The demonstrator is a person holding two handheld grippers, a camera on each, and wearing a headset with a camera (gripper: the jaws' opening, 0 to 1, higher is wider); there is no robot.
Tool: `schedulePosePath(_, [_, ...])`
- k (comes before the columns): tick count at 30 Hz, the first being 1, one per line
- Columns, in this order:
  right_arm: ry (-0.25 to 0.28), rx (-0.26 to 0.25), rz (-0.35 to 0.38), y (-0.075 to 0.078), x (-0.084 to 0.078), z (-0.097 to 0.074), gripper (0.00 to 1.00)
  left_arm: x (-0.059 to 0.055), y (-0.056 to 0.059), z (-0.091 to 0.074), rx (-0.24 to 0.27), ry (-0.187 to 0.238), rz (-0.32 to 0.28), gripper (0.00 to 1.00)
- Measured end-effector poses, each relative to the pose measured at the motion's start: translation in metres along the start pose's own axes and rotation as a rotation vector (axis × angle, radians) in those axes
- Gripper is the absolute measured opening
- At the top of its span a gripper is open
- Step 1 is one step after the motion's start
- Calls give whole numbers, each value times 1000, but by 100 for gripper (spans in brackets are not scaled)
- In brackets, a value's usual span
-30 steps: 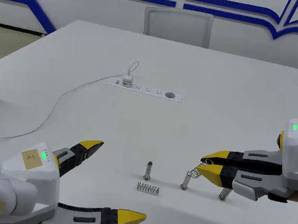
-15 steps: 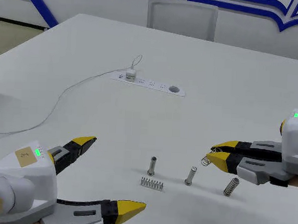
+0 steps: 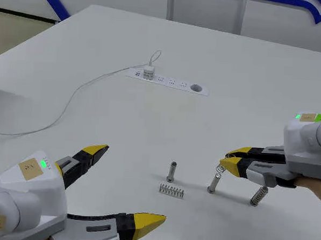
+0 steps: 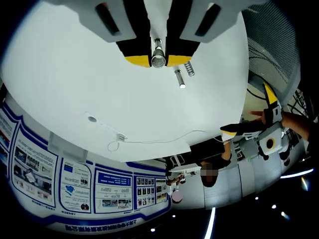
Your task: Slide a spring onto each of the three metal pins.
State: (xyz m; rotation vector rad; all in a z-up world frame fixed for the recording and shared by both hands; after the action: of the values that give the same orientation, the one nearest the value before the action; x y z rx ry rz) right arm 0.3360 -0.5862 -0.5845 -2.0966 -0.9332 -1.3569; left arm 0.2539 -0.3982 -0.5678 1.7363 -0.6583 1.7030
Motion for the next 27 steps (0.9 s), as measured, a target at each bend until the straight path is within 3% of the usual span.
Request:
schedulePosePath(12, [-73, -7, 31, 1, -17, 6, 11, -9, 4, 0, -13, -37, 5, 100])
schedulePosePath(17, [-108, -2, 7, -1, -25, 12, 11, -7, 1, -2, 2, -30, -2, 100])
schedulePosePath(27, [-145, -20, -17, -1, -38, 18, 11, -12, 1, -2, 0, -58, 18, 100])
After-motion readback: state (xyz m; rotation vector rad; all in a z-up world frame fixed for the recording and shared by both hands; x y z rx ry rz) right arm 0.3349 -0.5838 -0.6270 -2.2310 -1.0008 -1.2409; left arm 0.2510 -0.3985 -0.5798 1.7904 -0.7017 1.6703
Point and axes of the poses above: the centre of the closed fingertips' face, and the gripper's own axes: z roughly forward along the fingers, y roughly to its right, x roughly out of its top, the point moved 3 cm from there along -z, roughly backward along the fingers, and after that the axes turned 13 degrees about y, right-handed, at the moved point
